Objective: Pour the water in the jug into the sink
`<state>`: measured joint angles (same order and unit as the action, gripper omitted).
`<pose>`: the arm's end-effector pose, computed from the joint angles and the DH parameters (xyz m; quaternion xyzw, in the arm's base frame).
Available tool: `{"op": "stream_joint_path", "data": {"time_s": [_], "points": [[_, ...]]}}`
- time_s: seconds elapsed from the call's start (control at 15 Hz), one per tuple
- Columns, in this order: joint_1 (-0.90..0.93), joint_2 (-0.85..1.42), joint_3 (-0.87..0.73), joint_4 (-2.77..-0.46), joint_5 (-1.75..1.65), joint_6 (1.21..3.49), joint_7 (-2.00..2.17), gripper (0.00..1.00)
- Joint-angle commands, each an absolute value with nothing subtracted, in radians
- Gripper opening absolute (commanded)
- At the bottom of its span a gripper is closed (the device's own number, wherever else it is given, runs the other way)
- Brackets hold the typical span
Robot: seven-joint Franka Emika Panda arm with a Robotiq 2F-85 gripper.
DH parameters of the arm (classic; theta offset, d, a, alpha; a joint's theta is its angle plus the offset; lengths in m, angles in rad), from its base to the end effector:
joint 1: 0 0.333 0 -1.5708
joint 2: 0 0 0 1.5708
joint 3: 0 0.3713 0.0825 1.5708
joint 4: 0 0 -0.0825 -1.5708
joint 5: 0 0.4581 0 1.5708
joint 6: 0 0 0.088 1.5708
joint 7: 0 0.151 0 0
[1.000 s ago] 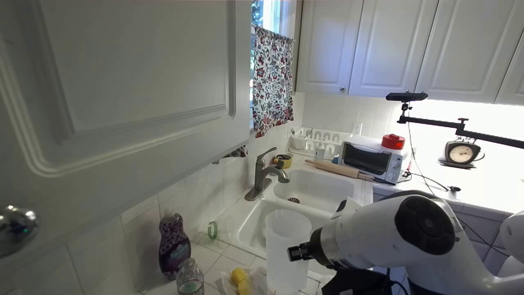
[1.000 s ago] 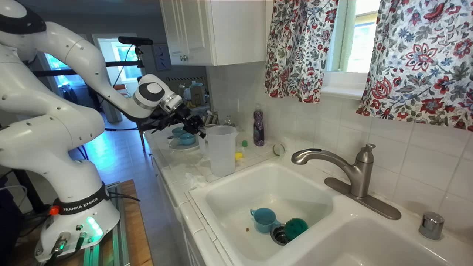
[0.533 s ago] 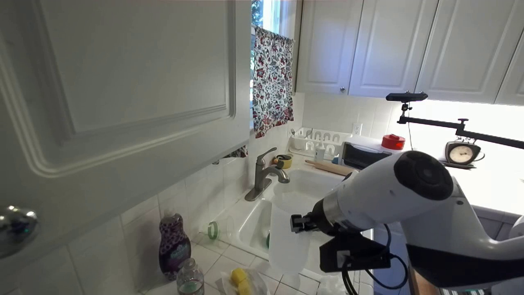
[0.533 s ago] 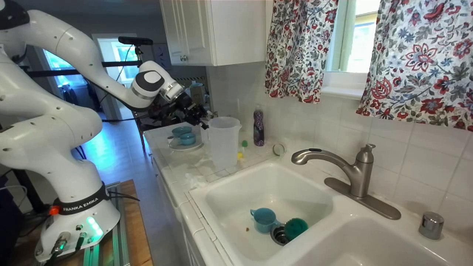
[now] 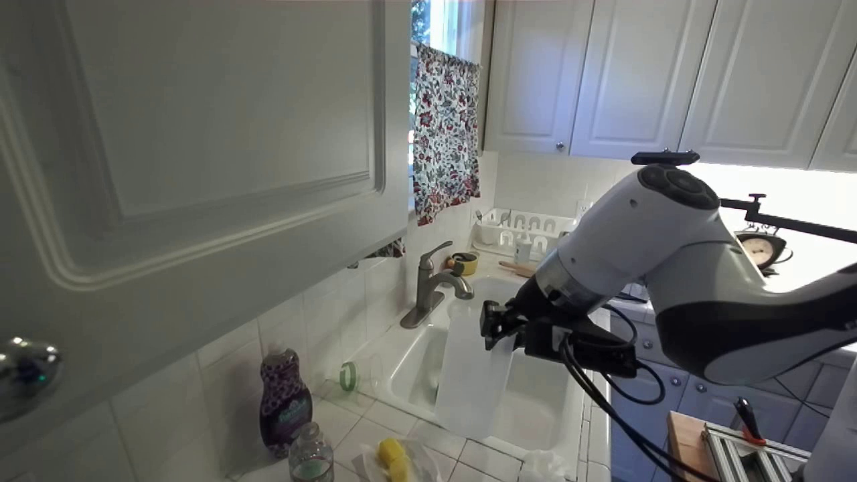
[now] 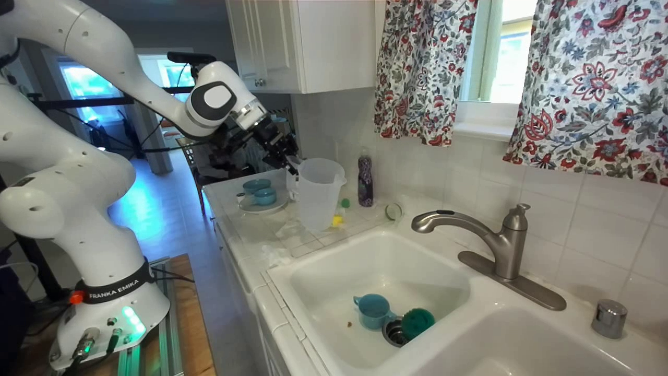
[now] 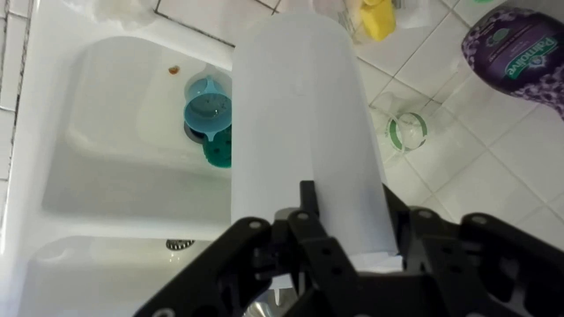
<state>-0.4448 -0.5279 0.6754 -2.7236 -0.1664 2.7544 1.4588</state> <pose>0.4559 0.0883 0.3630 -0.8194 0.4925 -0.2929 0.0143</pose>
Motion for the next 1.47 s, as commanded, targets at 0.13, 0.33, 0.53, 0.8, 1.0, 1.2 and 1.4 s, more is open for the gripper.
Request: {"op": "stream_joint_path", "data": {"time_s": [0.13, 0.33, 0.53, 0.8, 1.0, 1.2, 1.4], "points": [[-0.129, -0.467, 0.306, -2.730, 0.017, 2.726, 1.349, 0.09], [-0.024, -0.487, 0.176, -2.741, 0.122, 2.714, 1.290, 0.09], [0.035, -0.526, 0.085, -2.750, 0.225, 2.680, 1.229, 0.09], [0.040, -0.545, 0.022, -2.742, 0.311, 2.595, 1.168, 0.09], [0.031, -0.556, -0.029, -2.727, 0.370, 2.503, 1.117, 0.09], [0.009, -0.560, -0.077, -2.715, 0.412, 2.440, 1.076, 0.09], [-0.022, -0.548, -0.115, -2.695, 0.448, 2.399, 1.037, 0.09]]}}
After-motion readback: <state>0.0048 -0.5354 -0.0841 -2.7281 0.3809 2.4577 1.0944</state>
